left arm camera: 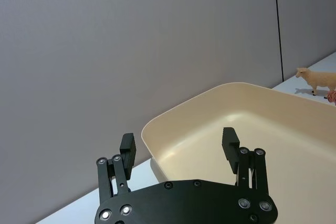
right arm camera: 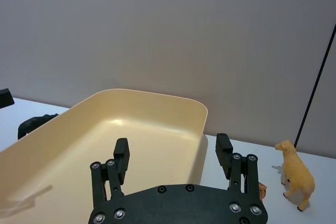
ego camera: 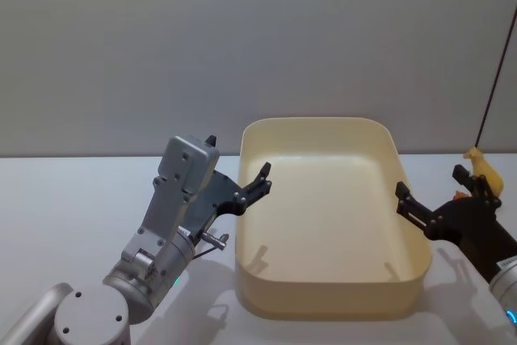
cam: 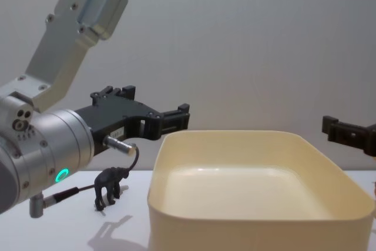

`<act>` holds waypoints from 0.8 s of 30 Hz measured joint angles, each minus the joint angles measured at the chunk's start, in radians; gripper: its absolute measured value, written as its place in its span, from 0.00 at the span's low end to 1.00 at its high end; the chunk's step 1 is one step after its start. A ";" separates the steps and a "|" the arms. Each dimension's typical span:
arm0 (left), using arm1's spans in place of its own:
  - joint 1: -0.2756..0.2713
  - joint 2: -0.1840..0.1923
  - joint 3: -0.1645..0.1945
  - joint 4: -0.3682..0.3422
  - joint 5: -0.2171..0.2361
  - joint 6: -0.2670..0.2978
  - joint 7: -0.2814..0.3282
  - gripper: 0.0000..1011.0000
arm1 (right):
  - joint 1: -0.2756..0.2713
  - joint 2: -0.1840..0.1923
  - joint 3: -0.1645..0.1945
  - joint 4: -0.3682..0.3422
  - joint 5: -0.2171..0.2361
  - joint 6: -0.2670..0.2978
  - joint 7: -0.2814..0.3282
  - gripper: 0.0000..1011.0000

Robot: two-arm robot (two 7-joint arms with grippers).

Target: Pick up the toy alternately with two hands and place it into the central storage box.

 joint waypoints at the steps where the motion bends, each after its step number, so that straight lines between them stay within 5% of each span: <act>1: 0.000 0.000 0.000 0.000 0.000 0.000 0.000 0.99 | 0.000 0.001 0.001 0.000 0.001 0.000 0.000 0.99; 24: 0.000 0.000 0.000 0.000 0.000 0.000 0.000 0.99 | -0.051 0.097 0.091 -0.014 0.101 0.050 -0.022 0.99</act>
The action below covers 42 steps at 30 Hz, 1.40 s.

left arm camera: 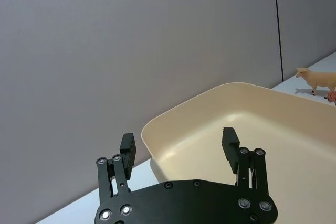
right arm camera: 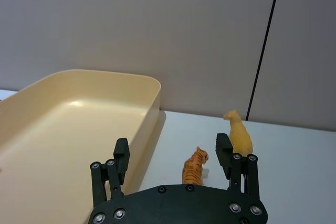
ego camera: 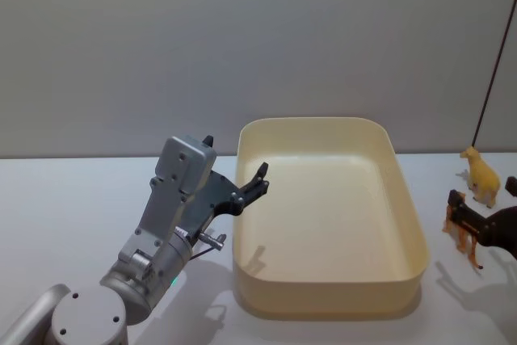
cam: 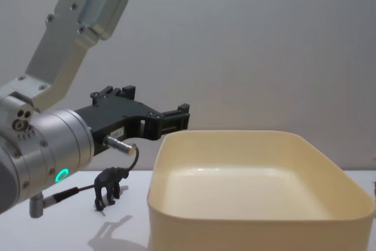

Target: Pick up the toy alternately with two hands and place it into the central storage box.

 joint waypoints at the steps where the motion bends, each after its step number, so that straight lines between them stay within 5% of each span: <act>1: 0.000 0.000 0.000 0.000 0.000 0.000 0.000 0.99 | -0.001 0.001 0.001 0.000 0.002 0.005 -0.001 0.99; 13: 0.000 0.000 0.000 0.000 0.000 0.000 0.000 0.99 | 0.015 -0.013 -0.005 0.052 -0.021 0.079 -0.023 0.99; 32: 0.000 0.000 0.000 0.000 0.000 0.000 0.000 0.99 | 0.147 -0.088 -0.042 0.248 -0.142 0.105 -0.024 0.99; 42: 0.000 0.000 0.000 0.000 0.000 0.000 0.000 0.99 | 0.189 -0.112 -0.054 0.305 -0.171 0.105 -0.015 0.75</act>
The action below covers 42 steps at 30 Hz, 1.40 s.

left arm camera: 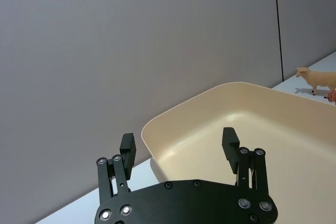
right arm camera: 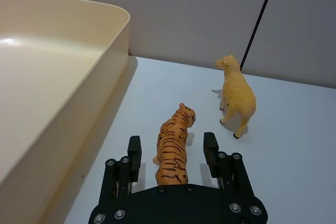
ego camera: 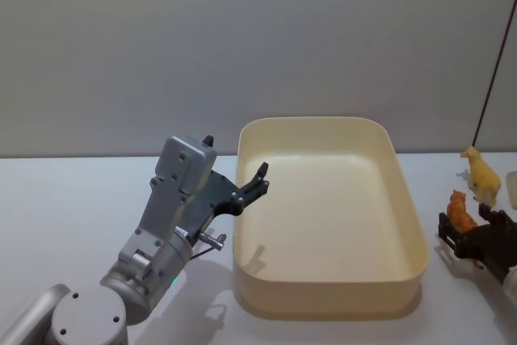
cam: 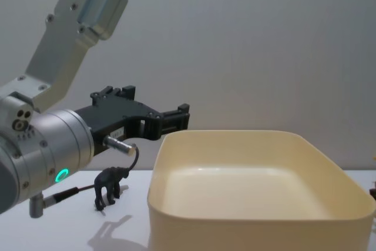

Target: Pick up the toy alternately with two hands and place it into the central storage box.

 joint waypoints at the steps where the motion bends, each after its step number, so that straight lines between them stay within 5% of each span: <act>1: 0.000 0.000 0.000 0.000 0.000 0.000 0.000 0.99 | 0.002 -0.001 -0.001 0.003 -0.002 0.000 0.000 0.73; 15: 0.000 0.000 0.000 0.000 0.000 0.000 0.000 0.99 | 0.024 -0.013 -0.007 0.033 -0.017 -0.002 0.005 0.29; 28: 0.000 0.000 0.000 0.000 0.000 0.000 0.000 0.99 | 0.021 -0.008 0.000 0.014 -0.016 -0.028 0.014 0.28; 42: 0.000 0.000 0.000 0.000 0.000 0.000 0.000 0.99 | 0.016 0.021 0.035 -0.097 0.020 -0.103 0.050 0.28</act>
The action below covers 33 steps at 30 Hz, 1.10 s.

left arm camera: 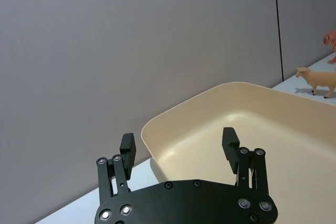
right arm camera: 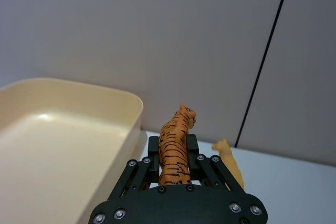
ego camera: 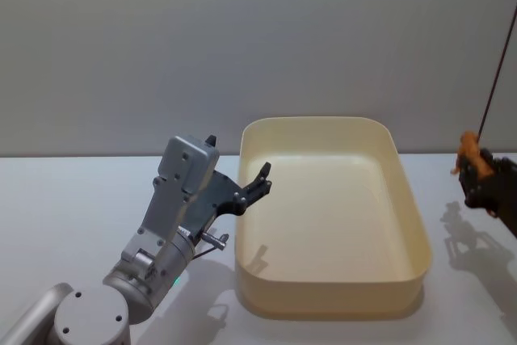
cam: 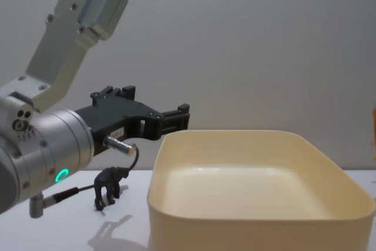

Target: Pick up the toy alternately with two hands and place it into the central storage box.

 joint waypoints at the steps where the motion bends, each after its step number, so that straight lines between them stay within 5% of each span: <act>1: 0.000 0.000 0.000 0.000 0.000 0.000 0.000 0.99 | 0.001 0.001 0.001 -0.006 0.003 -0.003 0.004 0.28; 14: 0.000 0.000 0.000 0.000 0.000 0.000 0.000 0.99 | 0.059 -0.019 -0.005 -0.054 0.044 -0.025 0.115 0.28; 23: 0.000 0.000 0.000 0.000 0.000 0.000 0.000 0.99 | 0.134 -0.077 -0.051 0.015 0.024 -0.009 0.215 0.28; 33: 0.000 0.000 0.000 0.000 0.000 0.000 0.000 0.99 | 0.220 -0.150 -0.108 0.150 -0.035 -0.002 0.300 0.56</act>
